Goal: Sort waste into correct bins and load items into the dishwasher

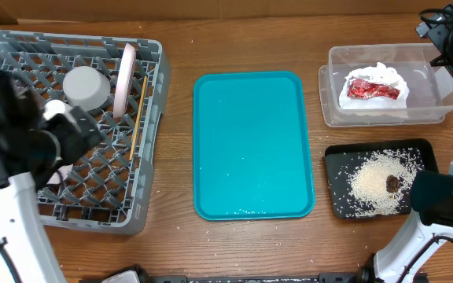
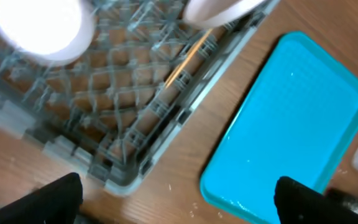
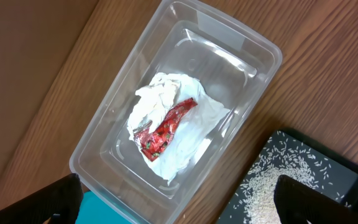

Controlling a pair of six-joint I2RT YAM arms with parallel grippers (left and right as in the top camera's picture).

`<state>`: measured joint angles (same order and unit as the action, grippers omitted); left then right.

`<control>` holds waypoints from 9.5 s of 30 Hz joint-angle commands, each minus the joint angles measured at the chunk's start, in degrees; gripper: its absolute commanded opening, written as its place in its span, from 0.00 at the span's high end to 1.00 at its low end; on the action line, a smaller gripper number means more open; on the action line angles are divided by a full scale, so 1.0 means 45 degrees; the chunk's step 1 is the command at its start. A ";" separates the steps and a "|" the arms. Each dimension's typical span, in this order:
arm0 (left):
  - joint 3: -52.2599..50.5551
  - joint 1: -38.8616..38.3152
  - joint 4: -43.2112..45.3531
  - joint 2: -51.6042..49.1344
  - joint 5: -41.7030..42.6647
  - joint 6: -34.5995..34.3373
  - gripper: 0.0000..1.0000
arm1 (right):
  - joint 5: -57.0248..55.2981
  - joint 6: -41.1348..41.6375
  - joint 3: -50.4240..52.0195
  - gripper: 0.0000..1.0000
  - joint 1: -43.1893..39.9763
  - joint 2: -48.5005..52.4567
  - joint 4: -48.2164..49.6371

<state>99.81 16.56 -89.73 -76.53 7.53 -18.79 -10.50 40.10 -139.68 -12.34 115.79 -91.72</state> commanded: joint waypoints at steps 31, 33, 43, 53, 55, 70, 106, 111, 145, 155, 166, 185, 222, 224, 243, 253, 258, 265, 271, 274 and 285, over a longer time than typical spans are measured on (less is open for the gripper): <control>-2.0167 -0.2385 1.8025 1.5606 -0.0112 0.3798 0.00 | -0.0087 0.0005 -0.0228 0.00 -0.0015 -0.0204 0.0010; -2.0531 -0.2715 1.8617 1.5824 -0.0277 0.3803 0.00 | -0.0087 0.0005 -0.0228 0.00 -0.0015 -0.0204 0.0010; -2.1969 -0.3691 2.0322 1.6985 -0.1146 0.3793 0.00 | -0.0087 0.0005 -0.0228 0.00 -0.0015 -0.0204 0.0010; -2.2119 -0.3687 2.0050 1.6961 -0.1098 0.3793 0.00 | -0.0087 0.0005 -0.0228 0.00 -0.0015 -0.0204 0.0010; -2.2119 -0.3687 1.9783 1.6961 -0.1103 0.3798 0.00 | -0.0087 0.0005 -0.0228 0.00 -0.0015 -0.0204 0.0010; -2.2119 -0.3687 1.8986 1.6951 -0.1059 0.3803 0.00 | -0.0087 0.0005 -0.0228 0.00 -0.0015 -0.0204 0.0010; -2.2119 -0.3687 1.8986 1.6951 -0.1059 0.3803 0.00 | -0.0777 0.0000 -0.0228 0.00 -0.0053 -0.0204 -0.0015; -2.2119 -0.3687 1.8986 1.6951 -0.1059 0.3803 0.00 | -0.0855 -0.0423 -0.0228 0.00 0.0063 -0.0486 0.0185; -2.2119 -0.3687 1.8986 1.6951 -0.1059 0.3803 0.00 | 0.0457 -0.2929 1.0040 0.00 0.1311 -0.9083 1.1244; -2.2119 -0.3687 1.8986 1.6951 -0.1059 0.3803 0.00 | 0.1379 -0.2929 1.8996 0.00 0.1311 -1.4294 1.6266; -2.2119 -0.3687 1.8986 1.6951 -0.1059 0.3803 0.00 | 0.2093 -0.2924 2.6087 0.00 0.1316 -2.0176 1.9190; -2.2119 -0.3687 1.8986 1.6951 -0.1059 0.3803 0.00 | 0.2380 -0.2982 3.0643 0.00 0.1326 -2.5704 2.0113; -2.2119 -0.3687 1.8986 1.6951 -0.1059 0.3803 0.00 | 0.2176 -0.7393 3.0940 0.00 0.3395 -2.5704 1.9326; -2.2119 -0.3687 1.8986 1.6951 -0.1059 0.3798 0.00 | 0.2176 -0.7393 3.0940 0.00 0.3395 -2.5699 1.9331; -2.2119 -0.3687 1.8986 1.6951 -0.1059 0.3803 0.00 | 0.2176 -0.7397 3.0940 0.00 0.3395 -2.5694 1.9326; -2.2119 -0.3687 1.8986 1.6951 -0.1059 0.3803 0.00 | 0.2176 -0.7393 3.0940 0.00 0.3395 -2.5694 1.9326; -2.2119 -0.3687 1.8986 1.6951 -0.1059 0.3803 0.00 | 0.2176 -0.7393 3.0940 0.00 0.3395 -2.5694 1.9326; -2.2119 -0.3687 1.8986 1.6951 -0.1059 0.3803 0.00 | 0.2176 -0.7393 3.0940 0.00 0.3395 -2.5694 1.9326; -2.2119 -0.3687 1.8986 1.6951 -0.1059 0.3803 0.00 | 0.2176 -0.7393 3.0940 0.00 0.3395 -2.5694 1.9331; -2.2119 -0.3687 1.8986 1.6951 -0.1059 0.3798 0.00 | 0.2176 -0.7397 3.0940 0.00 0.3395 -2.5694 1.9331; -2.2119 -0.3687 1.8986 1.6951 -0.1059 0.3803 0.00 | 0.2176 -0.7393 3.0940 0.00 0.3395 -2.5694 1.9326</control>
